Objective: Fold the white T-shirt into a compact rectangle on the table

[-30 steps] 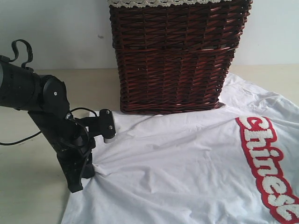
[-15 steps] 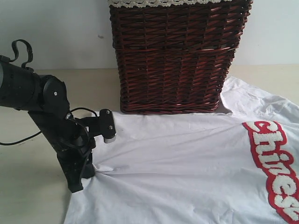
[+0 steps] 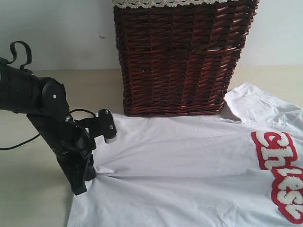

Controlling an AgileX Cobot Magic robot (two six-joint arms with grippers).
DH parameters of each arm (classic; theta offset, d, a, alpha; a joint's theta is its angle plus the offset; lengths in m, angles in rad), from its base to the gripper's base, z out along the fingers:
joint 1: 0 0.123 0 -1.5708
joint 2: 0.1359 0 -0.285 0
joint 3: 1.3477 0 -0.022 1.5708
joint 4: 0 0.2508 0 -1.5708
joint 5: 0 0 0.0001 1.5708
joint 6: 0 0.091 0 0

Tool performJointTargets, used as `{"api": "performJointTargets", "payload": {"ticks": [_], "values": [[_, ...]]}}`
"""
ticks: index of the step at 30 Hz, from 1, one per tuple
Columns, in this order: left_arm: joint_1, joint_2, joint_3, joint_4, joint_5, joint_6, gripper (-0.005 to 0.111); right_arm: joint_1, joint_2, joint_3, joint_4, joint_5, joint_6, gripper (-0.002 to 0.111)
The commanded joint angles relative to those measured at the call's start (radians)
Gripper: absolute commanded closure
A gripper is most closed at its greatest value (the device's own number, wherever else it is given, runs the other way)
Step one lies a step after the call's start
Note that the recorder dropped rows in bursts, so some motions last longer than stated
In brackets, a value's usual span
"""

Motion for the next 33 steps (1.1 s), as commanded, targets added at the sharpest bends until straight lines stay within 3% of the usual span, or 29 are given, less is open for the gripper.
{"api": "performJointTargets", "payload": {"ticks": [1,13,18,23,28,33], "values": [[0.004,-0.061,0.016,0.091,0.003,-0.068,0.107,-0.016,-0.015,0.043,0.077,-0.049,0.007,0.108],[0.004,-0.214,0.016,0.208,-0.013,-0.246,0.107,-0.016,-0.35,0.043,0.179,-0.1,-0.057,0.108],[0.004,-0.271,0.016,0.381,0.013,-0.391,0.107,-0.016,-0.476,0.043,0.194,-0.104,-0.057,0.108],[0.004,-0.343,0.016,0.641,0.119,-0.527,0.107,-0.016,-0.597,0.043,0.237,-0.104,-0.057,0.108],[0.004,-0.484,-0.004,0.904,0.124,-0.638,0.107,-0.016,-0.729,0.043,0.366,-0.104,-0.083,0.108],[0.004,-0.571,-0.086,0.891,0.166,-0.668,0.107,-0.016,-0.85,0.043,0.554,-0.104,-0.183,0.108]]}}
